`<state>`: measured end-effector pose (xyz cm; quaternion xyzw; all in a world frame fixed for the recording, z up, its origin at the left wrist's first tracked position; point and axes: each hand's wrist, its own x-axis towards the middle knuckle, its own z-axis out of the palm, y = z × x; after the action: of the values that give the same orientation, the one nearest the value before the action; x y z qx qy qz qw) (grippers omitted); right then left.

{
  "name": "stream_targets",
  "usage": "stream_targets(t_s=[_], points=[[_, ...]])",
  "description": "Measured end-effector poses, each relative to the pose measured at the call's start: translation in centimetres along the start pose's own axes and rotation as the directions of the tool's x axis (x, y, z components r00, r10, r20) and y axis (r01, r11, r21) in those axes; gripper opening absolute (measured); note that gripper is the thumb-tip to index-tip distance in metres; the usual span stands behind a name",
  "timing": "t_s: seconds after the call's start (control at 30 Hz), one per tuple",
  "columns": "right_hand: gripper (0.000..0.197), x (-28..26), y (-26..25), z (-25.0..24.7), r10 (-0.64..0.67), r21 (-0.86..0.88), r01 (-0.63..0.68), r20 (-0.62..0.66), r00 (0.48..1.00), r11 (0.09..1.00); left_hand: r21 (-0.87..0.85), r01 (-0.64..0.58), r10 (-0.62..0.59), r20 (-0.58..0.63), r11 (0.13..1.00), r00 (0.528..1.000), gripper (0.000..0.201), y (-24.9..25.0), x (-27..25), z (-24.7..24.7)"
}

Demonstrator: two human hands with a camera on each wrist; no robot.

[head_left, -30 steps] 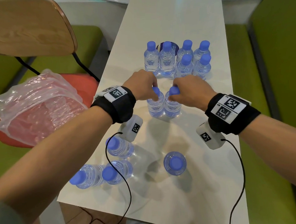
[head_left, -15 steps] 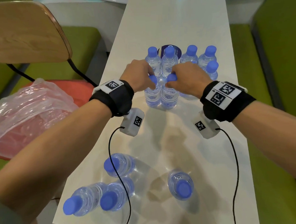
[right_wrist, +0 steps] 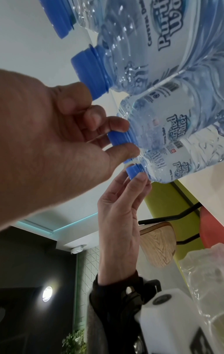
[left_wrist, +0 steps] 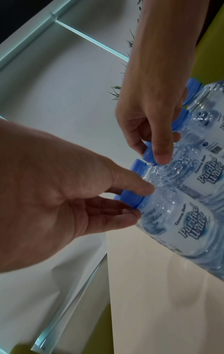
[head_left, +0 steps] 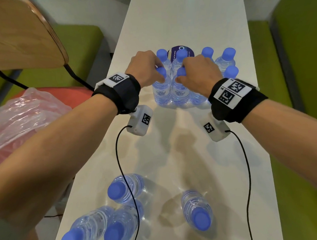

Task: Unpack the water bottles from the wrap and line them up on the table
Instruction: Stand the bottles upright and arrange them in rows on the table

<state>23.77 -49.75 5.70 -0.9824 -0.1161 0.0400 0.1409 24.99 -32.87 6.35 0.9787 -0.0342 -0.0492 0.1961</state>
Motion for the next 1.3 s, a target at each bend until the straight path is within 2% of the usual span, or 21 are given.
stream_targets(t_s=[0.3, 0.53, 0.77, 0.93, 1.03, 1.13, 1.3], points=[[0.019, -0.3, -0.3, -0.1, 0.009, -0.029, -0.01, -0.013, 1.0, 1.0, 0.001, 0.005, -0.005, -0.008, 1.0, 1.0, 0.025, -0.2, -0.4, 0.3], [0.026, -0.4, -0.4, 0.4, -0.022, -0.069, 0.022, -0.01, 1.0, 0.997, -0.022, 0.032, -0.033, -0.03, 0.999, 0.999, 0.027, -0.2, -0.5, 0.5], [0.026, -0.4, -0.3, 0.4, 0.013, -0.078, -0.013, -0.001, 1.0, 0.997, -0.028, 0.031, -0.032, -0.011, 0.999, 0.999, 0.031, -0.4, -0.8, 0.3], [0.047, -2.1, -0.3, 0.3, 0.003, -0.029, -0.004, -0.009, 1.0, 1.0, -0.02, 0.048, -0.049, -0.021, 0.999, 0.999, 0.047, 0.1, -2.2, -0.2], [0.049, -4.2, -0.2, 0.0, -0.012, -0.012, 0.011, -0.034, 0.999, 1.0, -0.026, 0.134, -0.135, -0.021, 0.991, 0.991, 0.038, 0.8, -3.8, -1.0], [0.045, -7.2, -0.8, -0.9, -0.025, 0.006, 0.025, 0.015, 1.0, 1.0, -0.173, 0.218, -0.215, 0.033, 0.96, 0.976, 0.024, 1.5, -6.7, -1.8], [0.035, -13.6, -2.6, -1.6, -0.107, 0.084, 0.098, 0.112, 0.988, 0.992, -0.299, 0.211, -0.205, 0.052, 0.931, 0.977, 0.017, 3.1, -13.8, -2.6]])
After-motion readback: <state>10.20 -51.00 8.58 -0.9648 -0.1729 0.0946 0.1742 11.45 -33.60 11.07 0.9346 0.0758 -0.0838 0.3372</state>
